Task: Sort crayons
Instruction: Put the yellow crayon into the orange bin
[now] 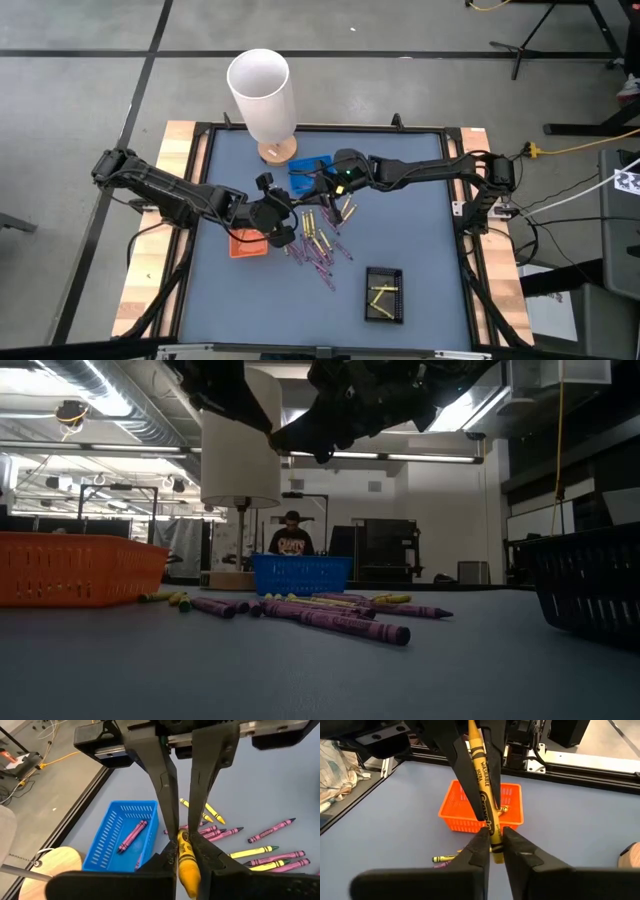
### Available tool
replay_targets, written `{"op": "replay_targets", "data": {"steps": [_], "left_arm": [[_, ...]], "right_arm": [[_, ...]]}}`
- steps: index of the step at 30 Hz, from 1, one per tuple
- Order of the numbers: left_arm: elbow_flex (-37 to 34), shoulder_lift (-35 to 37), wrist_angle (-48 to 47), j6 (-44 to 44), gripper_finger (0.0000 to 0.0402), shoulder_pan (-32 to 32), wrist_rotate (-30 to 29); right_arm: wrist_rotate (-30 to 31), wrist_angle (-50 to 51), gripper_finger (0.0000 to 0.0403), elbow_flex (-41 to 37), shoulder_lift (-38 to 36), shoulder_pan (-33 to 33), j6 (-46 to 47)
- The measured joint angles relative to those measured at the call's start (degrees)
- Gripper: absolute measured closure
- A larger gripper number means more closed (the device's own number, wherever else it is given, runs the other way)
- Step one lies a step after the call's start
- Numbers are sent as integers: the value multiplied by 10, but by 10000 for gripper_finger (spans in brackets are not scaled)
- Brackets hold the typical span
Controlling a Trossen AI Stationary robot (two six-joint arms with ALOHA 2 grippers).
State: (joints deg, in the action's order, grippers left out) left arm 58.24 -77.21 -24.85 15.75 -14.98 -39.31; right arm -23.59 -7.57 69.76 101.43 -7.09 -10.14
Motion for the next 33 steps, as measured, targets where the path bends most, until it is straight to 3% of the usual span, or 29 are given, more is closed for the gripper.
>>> {"op": "replay_targets", "data": {"steps": [6,10,23,33], "left_arm": [[0,0,-10,-25,389,0,32],[0,0,-53,-25,389,0,71],[0,0,-316,73,389,-6,236],[0,0,-376,109,389,-30,263]], "right_arm": [[20,6,276,0,0,0,31],[42,37,251,0,0,0,43],[51,198,244,0,0,0,43],[51,285,244,0,0,0,41]]}}
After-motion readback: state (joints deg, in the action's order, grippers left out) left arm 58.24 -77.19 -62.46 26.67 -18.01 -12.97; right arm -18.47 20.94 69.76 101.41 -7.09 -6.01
